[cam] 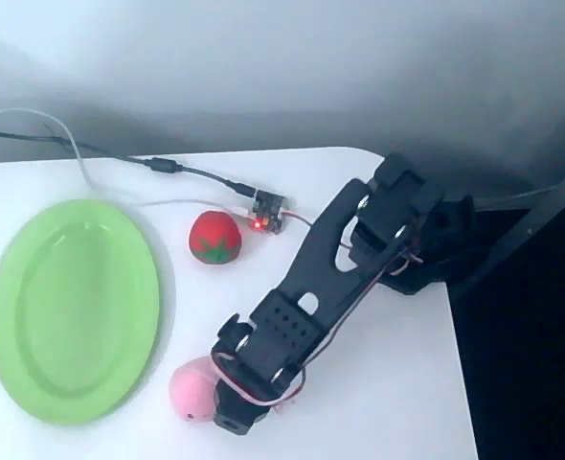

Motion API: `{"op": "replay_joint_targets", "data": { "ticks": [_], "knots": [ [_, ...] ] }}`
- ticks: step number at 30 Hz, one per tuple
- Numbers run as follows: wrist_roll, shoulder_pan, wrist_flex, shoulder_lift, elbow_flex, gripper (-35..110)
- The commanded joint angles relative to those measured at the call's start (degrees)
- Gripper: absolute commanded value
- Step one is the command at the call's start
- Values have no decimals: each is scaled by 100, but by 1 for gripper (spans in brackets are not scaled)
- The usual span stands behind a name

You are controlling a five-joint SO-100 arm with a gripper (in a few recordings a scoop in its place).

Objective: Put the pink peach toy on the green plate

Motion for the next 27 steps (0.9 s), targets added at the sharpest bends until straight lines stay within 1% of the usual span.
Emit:
{"op": "replay_joint_targets", "data": {
  "ticks": [1, 4, 9, 17, 21, 23, 25, 26, 27],
  "knots": [
    [272, -53, -246, 914, 413, 47],
    [237, -44, -378, 1257, 457, 49],
    [185, 9, -668, 1441, 466, 49],
    [-343, 396, -782, 624, -246, 44],
    [-615, 519, -782, 343, -299, 38],
    [-773, 554, -782, 255, -281, 33],
    [-1028, 589, -756, 167, -281, 22],
    [-1090, 589, -756, 158, -237, 13],
    [-1063, 589, -756, 141, -211, 1]
  ]
}}
